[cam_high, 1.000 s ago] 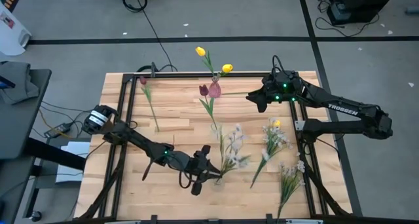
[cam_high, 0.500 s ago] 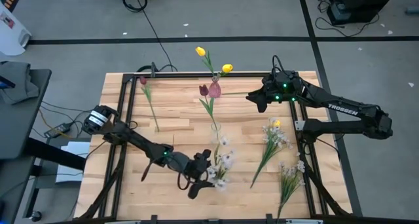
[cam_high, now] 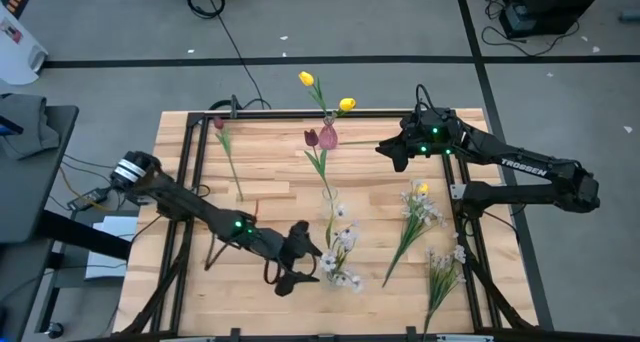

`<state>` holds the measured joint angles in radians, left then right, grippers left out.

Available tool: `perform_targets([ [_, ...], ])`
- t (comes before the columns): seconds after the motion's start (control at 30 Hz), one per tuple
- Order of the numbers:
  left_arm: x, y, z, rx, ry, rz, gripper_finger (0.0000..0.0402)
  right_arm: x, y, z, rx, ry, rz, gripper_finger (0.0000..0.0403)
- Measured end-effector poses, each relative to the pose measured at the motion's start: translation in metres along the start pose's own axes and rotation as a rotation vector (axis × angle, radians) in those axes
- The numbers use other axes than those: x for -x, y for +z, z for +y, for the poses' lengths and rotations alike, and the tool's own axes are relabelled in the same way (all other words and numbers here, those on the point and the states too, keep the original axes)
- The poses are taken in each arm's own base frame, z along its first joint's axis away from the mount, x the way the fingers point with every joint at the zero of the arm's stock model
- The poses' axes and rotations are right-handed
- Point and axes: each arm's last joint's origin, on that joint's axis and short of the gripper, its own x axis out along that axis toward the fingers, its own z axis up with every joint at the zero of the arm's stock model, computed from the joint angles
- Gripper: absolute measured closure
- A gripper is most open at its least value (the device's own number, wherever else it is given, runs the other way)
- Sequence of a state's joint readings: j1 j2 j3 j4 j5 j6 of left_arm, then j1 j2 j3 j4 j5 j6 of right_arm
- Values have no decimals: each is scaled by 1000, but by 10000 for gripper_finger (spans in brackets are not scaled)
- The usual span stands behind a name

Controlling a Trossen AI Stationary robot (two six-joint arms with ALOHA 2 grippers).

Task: Sort flowers into vase by color
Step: Put the top white flowers into the bottom transparent vase, then put the bottom white flowers into the bottom transparent vase

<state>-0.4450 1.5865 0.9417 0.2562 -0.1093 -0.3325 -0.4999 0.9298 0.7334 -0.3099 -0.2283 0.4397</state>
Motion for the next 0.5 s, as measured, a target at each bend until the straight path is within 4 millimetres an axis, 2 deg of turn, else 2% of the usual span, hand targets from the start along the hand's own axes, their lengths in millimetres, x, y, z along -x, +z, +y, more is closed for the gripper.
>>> perform_targets([
  [0.27, 54, 14, 3, 79, 115, 121, 76, 0, 0, 0, -20, -2, -1, 245],
  [0.5, 102, 19, 12, 309, 306, 145, 76, 0, 0, 0, -106, -5, 2, 245],
])
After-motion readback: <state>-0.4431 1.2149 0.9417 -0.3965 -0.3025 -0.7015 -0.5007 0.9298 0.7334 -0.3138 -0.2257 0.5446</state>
